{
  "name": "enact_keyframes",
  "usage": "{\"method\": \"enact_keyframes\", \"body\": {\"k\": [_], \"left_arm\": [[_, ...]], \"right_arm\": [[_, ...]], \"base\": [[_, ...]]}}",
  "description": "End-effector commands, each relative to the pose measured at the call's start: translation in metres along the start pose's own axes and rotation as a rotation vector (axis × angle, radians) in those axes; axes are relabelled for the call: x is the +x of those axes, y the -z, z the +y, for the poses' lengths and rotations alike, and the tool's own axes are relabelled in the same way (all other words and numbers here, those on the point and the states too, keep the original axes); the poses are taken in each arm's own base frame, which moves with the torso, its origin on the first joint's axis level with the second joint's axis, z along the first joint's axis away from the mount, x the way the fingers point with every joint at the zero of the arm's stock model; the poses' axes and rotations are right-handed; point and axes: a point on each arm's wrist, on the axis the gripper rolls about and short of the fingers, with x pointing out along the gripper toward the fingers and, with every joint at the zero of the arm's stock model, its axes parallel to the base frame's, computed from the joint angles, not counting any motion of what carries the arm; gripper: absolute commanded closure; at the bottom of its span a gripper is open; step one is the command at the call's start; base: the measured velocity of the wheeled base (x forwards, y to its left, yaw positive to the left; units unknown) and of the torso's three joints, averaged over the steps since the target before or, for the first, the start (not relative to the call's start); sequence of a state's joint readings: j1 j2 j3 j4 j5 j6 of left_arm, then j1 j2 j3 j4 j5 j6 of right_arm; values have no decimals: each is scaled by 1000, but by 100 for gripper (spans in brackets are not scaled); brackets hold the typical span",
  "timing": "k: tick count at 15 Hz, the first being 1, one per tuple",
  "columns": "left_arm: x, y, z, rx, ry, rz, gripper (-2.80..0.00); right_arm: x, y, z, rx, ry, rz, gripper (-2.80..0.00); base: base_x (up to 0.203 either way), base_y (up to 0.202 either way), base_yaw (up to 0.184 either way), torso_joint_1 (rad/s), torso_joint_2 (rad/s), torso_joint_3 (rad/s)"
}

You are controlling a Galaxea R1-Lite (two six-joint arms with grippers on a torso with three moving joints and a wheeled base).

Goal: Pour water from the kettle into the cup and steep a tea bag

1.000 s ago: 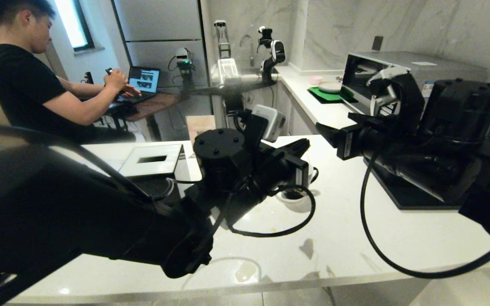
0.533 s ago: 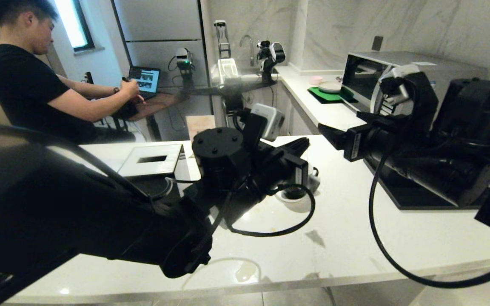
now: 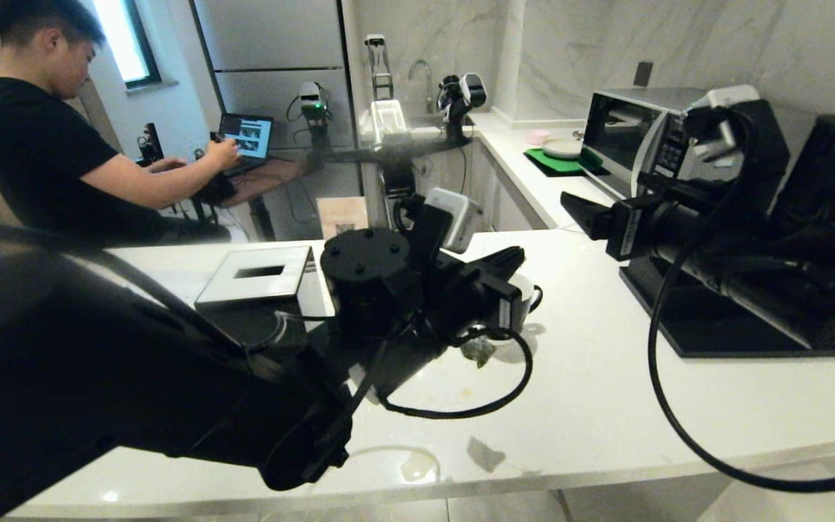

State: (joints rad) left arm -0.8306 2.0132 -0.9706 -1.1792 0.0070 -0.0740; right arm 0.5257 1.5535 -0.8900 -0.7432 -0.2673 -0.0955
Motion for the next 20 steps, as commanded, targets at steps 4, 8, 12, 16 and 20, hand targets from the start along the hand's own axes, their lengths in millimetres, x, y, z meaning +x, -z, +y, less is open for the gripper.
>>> {"method": "enact_keyframes", "body": {"k": [4,8,12,16,20], "left_arm": [[-9,1,-5,-6,13,-40,0],[-10,-1,-8,-8,22,-44,0],[-10,-1,-11,-8,31,-44,0],[-11,0,-18,-11,50,-39,0],[-11,1,-22,-13,61,-38,0]], "right_arm": [[-8,-8,-11,0,114,-22,-280],[-25,-3,-21,-3,176,-13,-280],[-44,2,-30,-3,196,-17,0],[-54,5,-47,-2,272,-55,0],[-78,21,-74,-35,399,-29,0]], "base": [[0,0,0,0,0,0],[0,0,0,0,0,0],[0,0,0,0,0,0],[0,0,0,0,0,0],[0,0,0,0,0,0]]}}
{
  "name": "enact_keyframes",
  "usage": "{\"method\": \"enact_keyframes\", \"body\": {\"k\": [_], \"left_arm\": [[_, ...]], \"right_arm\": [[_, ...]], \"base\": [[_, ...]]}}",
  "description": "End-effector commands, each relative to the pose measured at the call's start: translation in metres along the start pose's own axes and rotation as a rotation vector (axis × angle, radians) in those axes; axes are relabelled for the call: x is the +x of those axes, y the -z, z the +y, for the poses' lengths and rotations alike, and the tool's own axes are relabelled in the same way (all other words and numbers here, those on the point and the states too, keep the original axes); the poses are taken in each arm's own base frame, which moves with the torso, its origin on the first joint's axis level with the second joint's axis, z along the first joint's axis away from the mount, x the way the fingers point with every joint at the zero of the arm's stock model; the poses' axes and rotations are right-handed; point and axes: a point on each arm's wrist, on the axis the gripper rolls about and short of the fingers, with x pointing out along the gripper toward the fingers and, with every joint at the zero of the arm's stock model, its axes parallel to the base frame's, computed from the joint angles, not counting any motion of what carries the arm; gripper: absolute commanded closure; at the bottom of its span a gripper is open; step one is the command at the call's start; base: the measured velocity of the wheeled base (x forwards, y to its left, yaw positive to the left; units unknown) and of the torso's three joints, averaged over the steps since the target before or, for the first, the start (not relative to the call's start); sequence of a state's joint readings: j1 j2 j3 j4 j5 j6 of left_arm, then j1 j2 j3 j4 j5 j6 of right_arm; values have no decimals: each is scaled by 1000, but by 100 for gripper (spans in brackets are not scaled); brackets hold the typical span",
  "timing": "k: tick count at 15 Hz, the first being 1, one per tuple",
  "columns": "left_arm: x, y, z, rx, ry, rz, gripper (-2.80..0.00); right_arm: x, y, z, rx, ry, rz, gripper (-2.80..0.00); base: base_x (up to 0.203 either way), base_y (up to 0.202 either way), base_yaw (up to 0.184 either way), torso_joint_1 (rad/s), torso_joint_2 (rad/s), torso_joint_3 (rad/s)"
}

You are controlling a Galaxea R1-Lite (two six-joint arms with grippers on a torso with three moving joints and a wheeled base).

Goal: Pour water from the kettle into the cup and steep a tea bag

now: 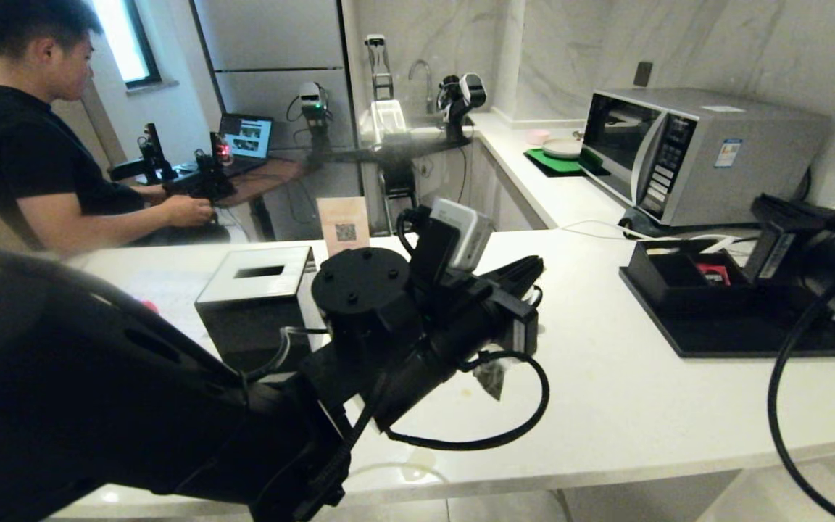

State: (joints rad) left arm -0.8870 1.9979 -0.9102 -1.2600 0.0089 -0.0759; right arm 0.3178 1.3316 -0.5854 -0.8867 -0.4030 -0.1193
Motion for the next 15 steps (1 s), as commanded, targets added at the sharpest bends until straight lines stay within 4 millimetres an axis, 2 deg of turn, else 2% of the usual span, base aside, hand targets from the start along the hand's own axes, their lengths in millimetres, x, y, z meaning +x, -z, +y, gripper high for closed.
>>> {"method": "enact_keyframes", "body": {"k": [1,5,10,13,15], "left_arm": [[0,0,-3,-2,4,-7,0],[1,2,-6,-4,14,-1,0],[2,9,-10,-5,25,15,0],[3,14,-13,-8,35,29,0],[5,18,-17,-10,45,38,0]], "right_arm": [[-16,9,-23,-25,86,5,0],[-46,33,-53,-59,218,51,0],[-89,67,-61,-85,233,133,0],[-117,85,-72,-98,318,167,0],[-129,86,-73,-93,322,159,0]], "base": [[0,0,0,0,0,0],[0,0,0,0,0,0],[0,0,0,0,0,0],[0,0,0,0,0,0],[0,0,0,0,0,0]]}}
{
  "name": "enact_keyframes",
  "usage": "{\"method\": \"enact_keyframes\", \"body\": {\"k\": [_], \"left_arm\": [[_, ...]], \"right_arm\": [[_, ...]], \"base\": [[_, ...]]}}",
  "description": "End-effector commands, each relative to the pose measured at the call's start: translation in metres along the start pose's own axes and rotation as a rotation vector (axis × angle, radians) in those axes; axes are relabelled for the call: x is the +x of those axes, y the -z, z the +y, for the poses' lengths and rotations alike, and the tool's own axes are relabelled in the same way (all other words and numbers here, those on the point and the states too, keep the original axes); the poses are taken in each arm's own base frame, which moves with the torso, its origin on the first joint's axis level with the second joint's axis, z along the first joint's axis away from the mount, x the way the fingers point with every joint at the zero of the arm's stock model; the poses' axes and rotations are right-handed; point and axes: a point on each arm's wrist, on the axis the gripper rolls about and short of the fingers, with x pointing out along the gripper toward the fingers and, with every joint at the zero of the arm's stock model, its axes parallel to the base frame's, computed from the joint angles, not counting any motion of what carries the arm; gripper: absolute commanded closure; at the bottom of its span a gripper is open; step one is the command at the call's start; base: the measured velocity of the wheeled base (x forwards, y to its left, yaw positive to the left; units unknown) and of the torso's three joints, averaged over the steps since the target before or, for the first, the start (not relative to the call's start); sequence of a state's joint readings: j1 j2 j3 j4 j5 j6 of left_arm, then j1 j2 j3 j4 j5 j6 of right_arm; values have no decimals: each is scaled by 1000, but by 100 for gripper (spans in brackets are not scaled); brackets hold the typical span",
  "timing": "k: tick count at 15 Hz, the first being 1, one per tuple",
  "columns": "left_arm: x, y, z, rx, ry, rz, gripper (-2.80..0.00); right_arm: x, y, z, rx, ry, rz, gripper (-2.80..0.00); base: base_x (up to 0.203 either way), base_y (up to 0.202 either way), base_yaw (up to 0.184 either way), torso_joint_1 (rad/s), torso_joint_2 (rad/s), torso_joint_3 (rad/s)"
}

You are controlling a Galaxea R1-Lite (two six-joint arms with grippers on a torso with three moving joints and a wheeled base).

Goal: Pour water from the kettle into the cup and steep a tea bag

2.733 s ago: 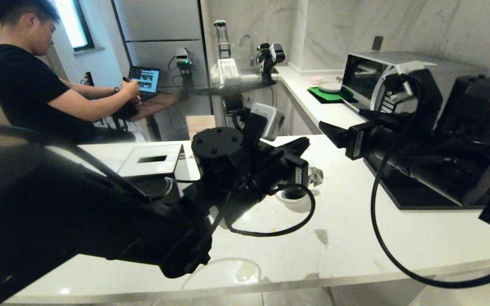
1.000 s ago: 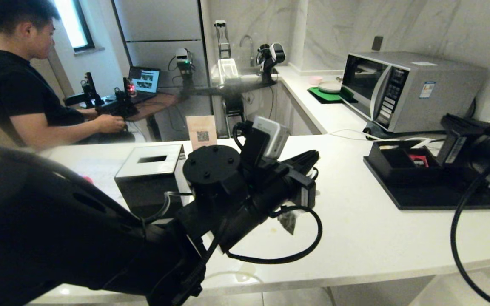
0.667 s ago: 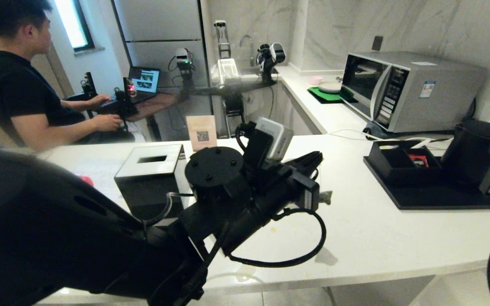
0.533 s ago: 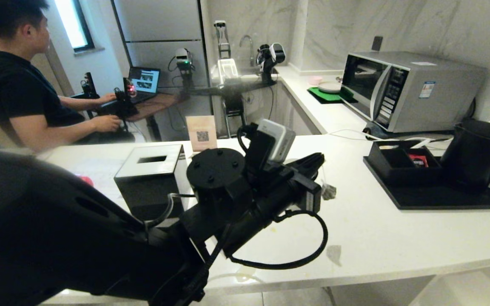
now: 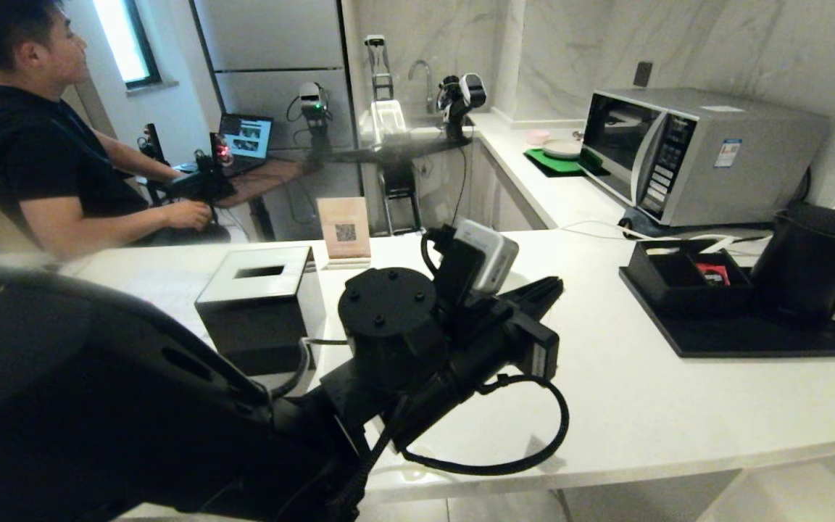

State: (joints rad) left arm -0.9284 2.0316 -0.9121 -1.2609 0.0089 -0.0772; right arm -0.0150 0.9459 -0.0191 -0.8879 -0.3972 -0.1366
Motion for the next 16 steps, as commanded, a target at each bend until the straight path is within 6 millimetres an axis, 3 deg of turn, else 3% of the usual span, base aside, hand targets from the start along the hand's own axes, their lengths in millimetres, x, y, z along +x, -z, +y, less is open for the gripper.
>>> {"method": "enact_keyframes", "body": {"k": [1,4,7,10,13,16], "left_arm": [[2,7,-4,-3,11,12,0],[2,8,-5,-3,12,13,0],[2,8,-5,-3,13,15,0],[2,9,-6,-3,15,17,0],[2,11,-6,-1,15,21,0],[4,13,-7,-2,19,25,0]], "right_arm": [[-20,4,-9,17,15,-35,0],[-48,16,-18,26,-5,-54,0],[-76,36,-23,15,-186,-97,0],[-86,54,-20,-12,-381,-32,0],[-94,73,-20,-19,-410,50,0],[-100,76,-23,87,-409,2,0]], "base": [[0,0,0,0,0,0],[0,0,0,0,0,0],[0,0,0,0,0,0],[0,0,0,0,0,0],[0,0,0,0,0,0],[0,0,0,0,0,0]]}}
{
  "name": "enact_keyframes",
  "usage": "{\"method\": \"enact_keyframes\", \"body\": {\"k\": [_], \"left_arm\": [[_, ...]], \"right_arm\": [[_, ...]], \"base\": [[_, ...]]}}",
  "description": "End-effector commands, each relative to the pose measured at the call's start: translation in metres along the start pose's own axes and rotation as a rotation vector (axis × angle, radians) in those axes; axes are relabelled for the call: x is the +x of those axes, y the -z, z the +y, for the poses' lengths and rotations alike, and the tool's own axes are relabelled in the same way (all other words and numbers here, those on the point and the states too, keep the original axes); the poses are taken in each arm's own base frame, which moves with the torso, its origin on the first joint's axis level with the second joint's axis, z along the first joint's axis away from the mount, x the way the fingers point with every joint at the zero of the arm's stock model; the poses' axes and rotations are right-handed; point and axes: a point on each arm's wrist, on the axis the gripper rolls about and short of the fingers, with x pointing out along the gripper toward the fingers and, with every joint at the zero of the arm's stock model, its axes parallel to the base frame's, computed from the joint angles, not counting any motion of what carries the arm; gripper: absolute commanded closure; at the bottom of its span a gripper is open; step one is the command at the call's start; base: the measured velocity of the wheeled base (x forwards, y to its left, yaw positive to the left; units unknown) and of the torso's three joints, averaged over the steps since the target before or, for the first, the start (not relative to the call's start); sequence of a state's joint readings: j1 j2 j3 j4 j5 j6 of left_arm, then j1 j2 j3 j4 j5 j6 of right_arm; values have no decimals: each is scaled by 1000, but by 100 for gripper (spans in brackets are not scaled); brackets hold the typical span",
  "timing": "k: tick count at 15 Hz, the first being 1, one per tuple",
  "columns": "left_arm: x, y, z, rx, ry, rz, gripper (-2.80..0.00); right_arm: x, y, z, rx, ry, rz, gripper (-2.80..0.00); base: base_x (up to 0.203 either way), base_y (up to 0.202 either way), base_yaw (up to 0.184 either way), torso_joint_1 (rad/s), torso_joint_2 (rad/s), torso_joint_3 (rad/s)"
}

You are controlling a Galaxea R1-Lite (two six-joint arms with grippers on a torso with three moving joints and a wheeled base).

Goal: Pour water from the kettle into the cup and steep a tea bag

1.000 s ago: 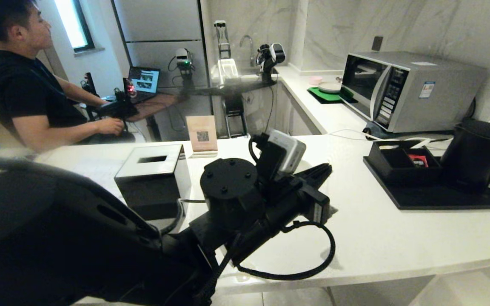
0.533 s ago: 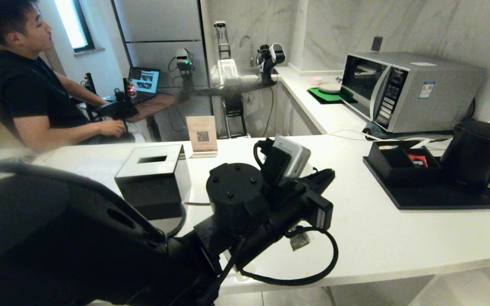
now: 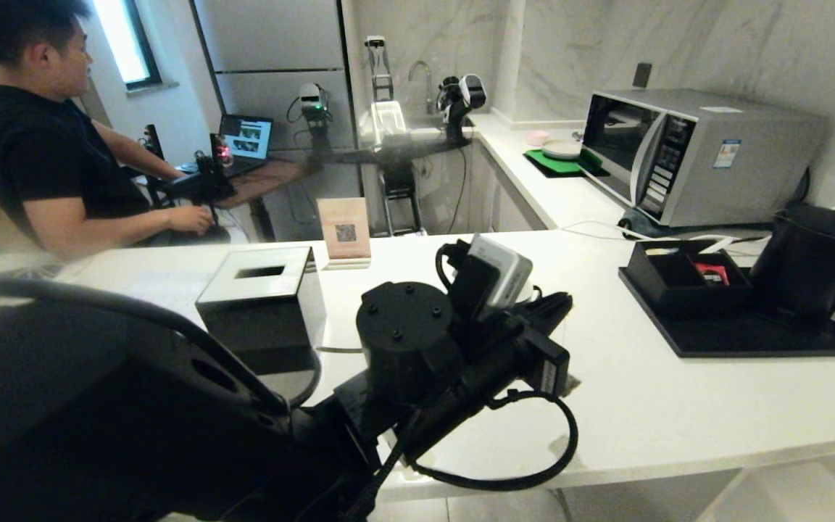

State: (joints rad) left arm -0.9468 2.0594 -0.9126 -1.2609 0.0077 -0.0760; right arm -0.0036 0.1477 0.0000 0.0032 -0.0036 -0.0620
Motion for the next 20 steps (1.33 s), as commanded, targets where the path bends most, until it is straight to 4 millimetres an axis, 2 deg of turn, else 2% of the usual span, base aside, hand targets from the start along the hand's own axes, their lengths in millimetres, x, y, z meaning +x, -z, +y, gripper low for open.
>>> {"method": "enact_keyframes", "body": {"k": [1,15,20], "left_arm": [[2,2,0,-2,1,-4,0],[3,5,-1,-3,-2,2,0],[5,3,5,-4,-33,-9,0]], "right_arm": [[-9,3,0,34,4,-122,0],[-11,4,0,50,6,-145,0],[-11,4,0,49,6,-145,0]], "base": [[0,0,0,0,0,0],[0,0,0,0,0,0],[0,0,0,0,0,0]]}}
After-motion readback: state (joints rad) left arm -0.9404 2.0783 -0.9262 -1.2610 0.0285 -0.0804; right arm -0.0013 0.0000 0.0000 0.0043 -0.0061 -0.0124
